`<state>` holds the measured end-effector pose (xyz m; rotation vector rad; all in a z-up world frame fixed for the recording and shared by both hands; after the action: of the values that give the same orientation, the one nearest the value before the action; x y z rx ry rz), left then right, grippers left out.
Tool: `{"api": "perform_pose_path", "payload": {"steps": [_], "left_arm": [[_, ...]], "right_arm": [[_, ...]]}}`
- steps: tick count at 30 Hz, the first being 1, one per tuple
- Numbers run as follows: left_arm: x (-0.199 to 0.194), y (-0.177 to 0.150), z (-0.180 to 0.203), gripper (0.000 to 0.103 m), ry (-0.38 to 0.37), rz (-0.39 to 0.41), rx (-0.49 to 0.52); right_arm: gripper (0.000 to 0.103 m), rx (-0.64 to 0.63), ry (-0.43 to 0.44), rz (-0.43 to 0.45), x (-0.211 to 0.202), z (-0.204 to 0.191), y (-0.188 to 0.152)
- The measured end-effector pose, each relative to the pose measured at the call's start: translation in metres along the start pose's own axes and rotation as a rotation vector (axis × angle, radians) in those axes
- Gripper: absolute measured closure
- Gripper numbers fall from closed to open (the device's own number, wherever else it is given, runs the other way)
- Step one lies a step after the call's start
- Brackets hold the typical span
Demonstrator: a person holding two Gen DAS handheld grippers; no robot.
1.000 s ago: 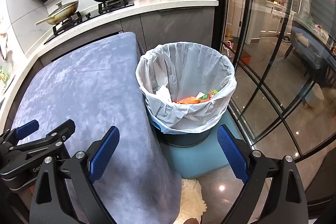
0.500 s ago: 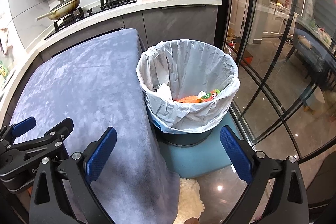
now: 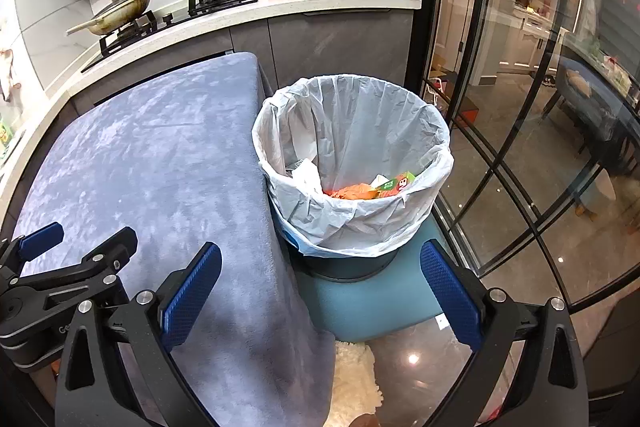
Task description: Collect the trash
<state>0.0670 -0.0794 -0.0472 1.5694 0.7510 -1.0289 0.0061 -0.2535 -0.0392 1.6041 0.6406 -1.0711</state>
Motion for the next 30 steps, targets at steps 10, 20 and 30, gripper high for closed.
{"api": "perform_pose_path", "payload": {"steps": [10, 20, 30], "left_arm": [[0.0012, 0.0001, 0.0011, 0.008, 0.003, -0.004, -0.002], [0.0007, -0.0012, 0.002, 0.008, 0.005, -0.005, -0.005], [0.0004, -0.0024, 0.0011, 0.008, 0.006, -0.004, -0.006]], "right_arm": [[0.007, 0.001, -0.002, -0.008, 0.0029, 0.0015, 0.0005], [0.007, 0.0, -0.003, -0.009, 0.0029, 0.0018, 0.0006], [0.007, -0.004, -0.004, -0.008, 0.0029, 0.0018, 0.0002]]}}
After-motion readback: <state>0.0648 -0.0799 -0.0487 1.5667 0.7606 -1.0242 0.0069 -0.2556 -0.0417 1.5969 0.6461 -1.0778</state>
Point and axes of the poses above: each gripper's, at about its wrist camera, not at the fingertips, and x roughly the way its jaws point, z to its right, y to its top, the point moved 5 cm from there along x, roughly the way its jaws point, and after that the axes turned 11 degrees about -z, right-handed, at the moved point
